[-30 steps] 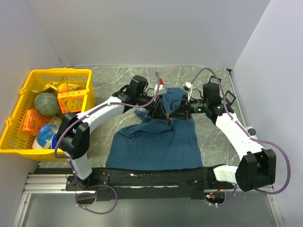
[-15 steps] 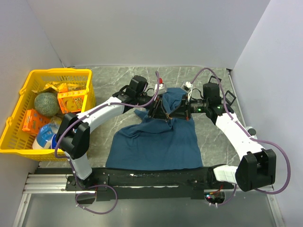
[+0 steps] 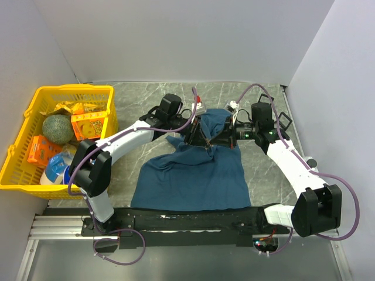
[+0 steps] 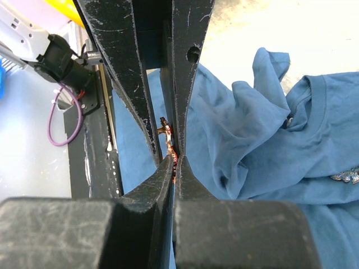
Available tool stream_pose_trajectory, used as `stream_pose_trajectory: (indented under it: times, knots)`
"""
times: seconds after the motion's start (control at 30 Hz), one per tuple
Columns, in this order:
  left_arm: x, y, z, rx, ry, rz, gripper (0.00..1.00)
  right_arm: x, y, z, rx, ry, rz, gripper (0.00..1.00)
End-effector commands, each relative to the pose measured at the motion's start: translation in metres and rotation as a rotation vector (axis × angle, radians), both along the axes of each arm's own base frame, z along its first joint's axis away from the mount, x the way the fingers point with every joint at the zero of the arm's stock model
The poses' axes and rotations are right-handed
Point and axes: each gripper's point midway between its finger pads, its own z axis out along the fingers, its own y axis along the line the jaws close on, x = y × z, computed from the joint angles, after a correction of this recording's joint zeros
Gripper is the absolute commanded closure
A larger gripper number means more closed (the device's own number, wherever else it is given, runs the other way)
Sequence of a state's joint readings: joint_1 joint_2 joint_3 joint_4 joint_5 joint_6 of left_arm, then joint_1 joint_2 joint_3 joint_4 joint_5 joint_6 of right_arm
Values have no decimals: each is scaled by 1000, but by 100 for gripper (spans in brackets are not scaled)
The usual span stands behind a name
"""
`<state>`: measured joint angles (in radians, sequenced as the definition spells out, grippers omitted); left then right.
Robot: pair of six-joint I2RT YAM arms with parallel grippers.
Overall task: Remove the brooch from the garment
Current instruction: Close the brooch.
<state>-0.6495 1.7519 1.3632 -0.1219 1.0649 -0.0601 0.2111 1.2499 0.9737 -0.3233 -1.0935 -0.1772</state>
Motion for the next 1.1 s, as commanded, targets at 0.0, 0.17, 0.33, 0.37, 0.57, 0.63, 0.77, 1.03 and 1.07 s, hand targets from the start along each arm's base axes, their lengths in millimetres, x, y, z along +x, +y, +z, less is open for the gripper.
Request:
stream_pose_trajectory:
  times: [0.0,0.17,0.33,0.37,0.57,0.63,0.77,1.03,1.07]
  knots:
    - [16,-3,2,-13,-35,58,84,-6,4,8,34,-23,44,100]
    - [22,-3,-1,2,-40,94,87,-6,3,7,32,-19,38,100]
    - [29,-3,-3,21,-50,133,90,-6,3,8,33,-24,38,100]
    - [30,-3,-3,21,-59,134,91,-5,3,8,32,-24,37,100]
    - [28,-2,-5,26,-62,120,90,-5,4,7,30,-24,36,100]
    - [27,-1,-6,30,-63,109,90,-4,3,7,29,-24,33,100]
    - [21,0,-2,20,-102,53,85,-4,3,7,28,-23,30,100]
    - [16,2,0,18,-113,25,71,-5,3,8,31,-24,35,100]
    - [16,2,0,18,-109,21,71,-5,3,8,31,-26,34,100]
